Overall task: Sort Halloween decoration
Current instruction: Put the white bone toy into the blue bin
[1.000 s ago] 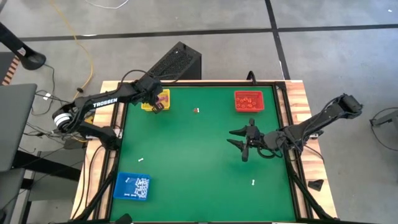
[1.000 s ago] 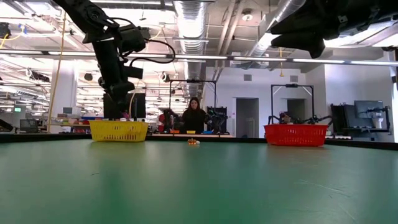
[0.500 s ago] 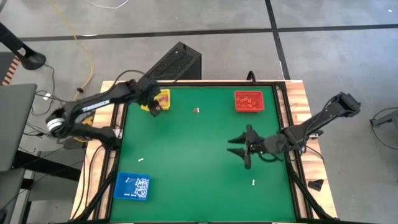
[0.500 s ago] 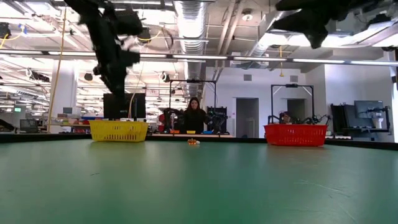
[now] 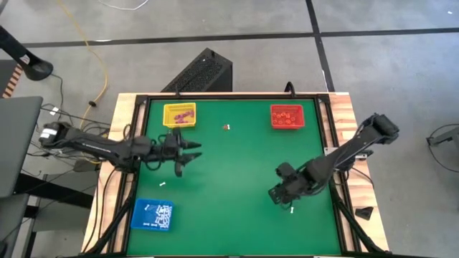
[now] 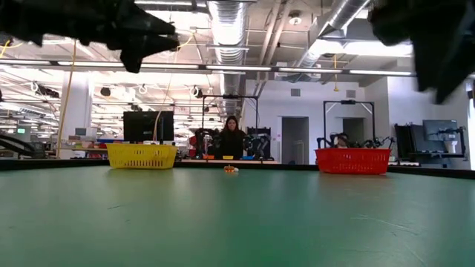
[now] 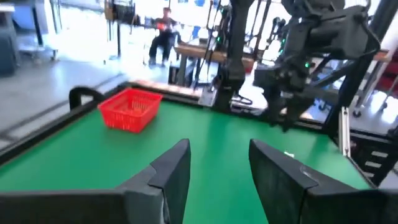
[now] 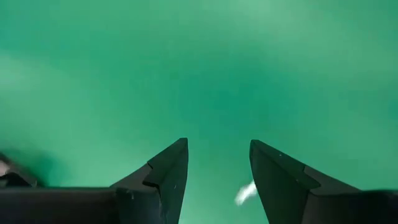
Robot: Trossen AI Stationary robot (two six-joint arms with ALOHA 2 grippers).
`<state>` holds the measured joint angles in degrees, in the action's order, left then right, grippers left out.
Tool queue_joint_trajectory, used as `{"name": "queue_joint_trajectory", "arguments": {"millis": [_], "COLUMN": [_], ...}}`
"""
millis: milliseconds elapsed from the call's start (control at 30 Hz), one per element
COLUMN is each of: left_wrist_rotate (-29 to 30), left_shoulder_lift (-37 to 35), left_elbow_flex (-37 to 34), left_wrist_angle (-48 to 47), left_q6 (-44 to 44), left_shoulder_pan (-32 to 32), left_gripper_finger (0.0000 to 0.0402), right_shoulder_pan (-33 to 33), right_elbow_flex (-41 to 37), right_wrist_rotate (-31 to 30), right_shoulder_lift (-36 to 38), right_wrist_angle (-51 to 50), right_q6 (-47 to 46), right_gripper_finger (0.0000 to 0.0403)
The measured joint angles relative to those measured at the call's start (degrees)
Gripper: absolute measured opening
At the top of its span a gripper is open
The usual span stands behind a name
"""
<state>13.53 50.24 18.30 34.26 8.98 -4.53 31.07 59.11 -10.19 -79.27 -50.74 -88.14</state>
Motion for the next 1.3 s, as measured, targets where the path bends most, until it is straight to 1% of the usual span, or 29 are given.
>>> {"name": "queue_joint_trajectory", "arguments": {"millis": [33,100,167,233,300,433,600,767,900,1000,1300], "left_wrist_rotate": [1.9,4.6,5.0,4.6,3.7,1.4,-0.8,-0.8,-0.8,-0.8,-0.9], "left_shoulder_lift": [0.8,2.1,3.2,4.1,4.5,4.5,4.5,4.5,4.5,4.5,4.5], "left_elbow_flex": [-1.6,-3.7,-4.5,-5.0,-5.2,-5.2,-5.2,-5.2,-5.2,-5.2,-5.1], "left_wrist_angle": [3.5,6.3,6.5,6.0,4.9,5.4,1.2,-3.7,-3.9,-3.8,-3.6], "left_q6": [-0.9,-1.4,-1.5,-1.5,-2.8,-4.6,-4.9,-4.5,-3.3,-2.8,-2.1], "left_shoulder_pan": [-1.7,-4.1,-5.7,-7.0,-7.6,-7.9,-8.0,-8.0,-8.0,-7.9,-7.9], "left_gripper_finger": [0.0153,0.0153,0.0153,0.0153,0.0153,0.0153,0.0153,0.0153,0.0153,0.0153,0.0153], "right_shoulder_pan": [-0.3,-0.9,-1.2,-1.3,-1.7,-1.3,0.0,0.7,0.7,0.9,3.7], "right_elbow_flex": [0.7,1.9,2.6,2.6,2.6,2.6,2.4,2.4,2.1,0.8,-3.1], "right_wrist_rotate": [4.0,10.3,16.0,21.0,24.6,25.7,27.0,26.6,22.5,22.2,22.3], "right_shoulder_lift": [-1.6,-4.9,-7.9,-10.5,-12.5,-14.8,-15.6,-15.6,-15.6,-15.6,-15.6], "right_wrist_angle": [0.3,1.3,1.3,1.0,1.0,1.3,0.4,-0.6,-1.4,-1.3,4.1], "right_q6": [-2.7,-4.2,-4.8,-7.3,-9.8,-11.5,-14.1,-15.1,-14.9,-14.9,-18.2], "right_gripper_finger": [0.0202,0.0202,0.0202,0.0202,0.0202,0.0202,0.0192,0.0168,0.0155,0.015,0.0148]}}
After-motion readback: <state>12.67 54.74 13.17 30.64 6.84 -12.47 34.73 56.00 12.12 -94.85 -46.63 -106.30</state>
